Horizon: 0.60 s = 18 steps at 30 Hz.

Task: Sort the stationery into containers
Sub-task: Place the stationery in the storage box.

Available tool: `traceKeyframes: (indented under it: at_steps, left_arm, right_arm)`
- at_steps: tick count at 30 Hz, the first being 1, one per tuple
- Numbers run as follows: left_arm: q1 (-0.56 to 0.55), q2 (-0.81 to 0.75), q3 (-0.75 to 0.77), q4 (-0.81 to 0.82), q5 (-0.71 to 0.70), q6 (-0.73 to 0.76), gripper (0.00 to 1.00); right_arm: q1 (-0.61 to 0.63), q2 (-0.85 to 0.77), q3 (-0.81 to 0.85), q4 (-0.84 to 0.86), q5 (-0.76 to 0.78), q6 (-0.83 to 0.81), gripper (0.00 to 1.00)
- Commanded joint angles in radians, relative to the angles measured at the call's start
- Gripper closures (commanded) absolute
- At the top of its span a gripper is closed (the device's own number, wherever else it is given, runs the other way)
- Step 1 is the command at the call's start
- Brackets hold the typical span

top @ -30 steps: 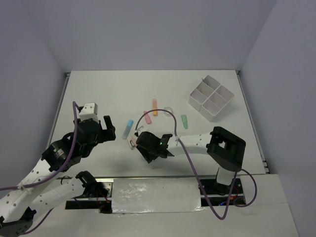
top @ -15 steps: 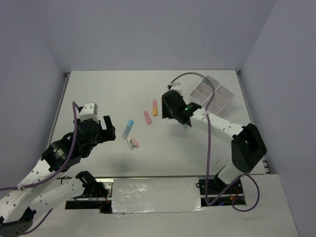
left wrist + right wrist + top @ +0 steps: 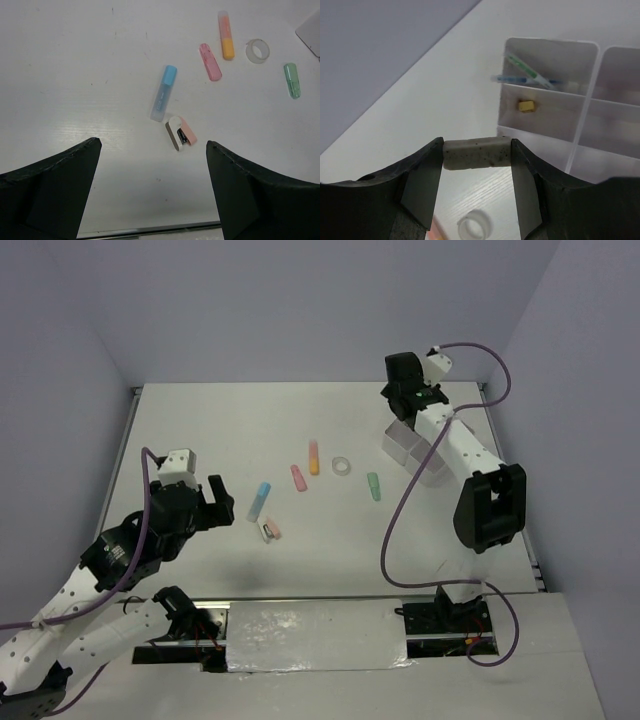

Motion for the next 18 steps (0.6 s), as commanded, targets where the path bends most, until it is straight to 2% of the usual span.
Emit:
traceKeyframes:
  at_steps: [1,8,18]
  left_arm:
    - [0.005,-0.014,-0.002,0.040,0.013,0.029,0.01]
    - [0.005,-0.007,-0.004,0.049,0.028,0.040,0.01]
    - [0.005,0.006,-0.002,0.045,0.019,0.034,0.01]
  right_arm:
    - [-0.043,0.021,0.019,-0.079,0.080,0.090,0.58]
    - [-0.115,0.022,-0.055,-0.020,0.028,0.072,0.56]
    - [-0.150,0.061,-0.089,0.023,-0.047,0.056,0.50]
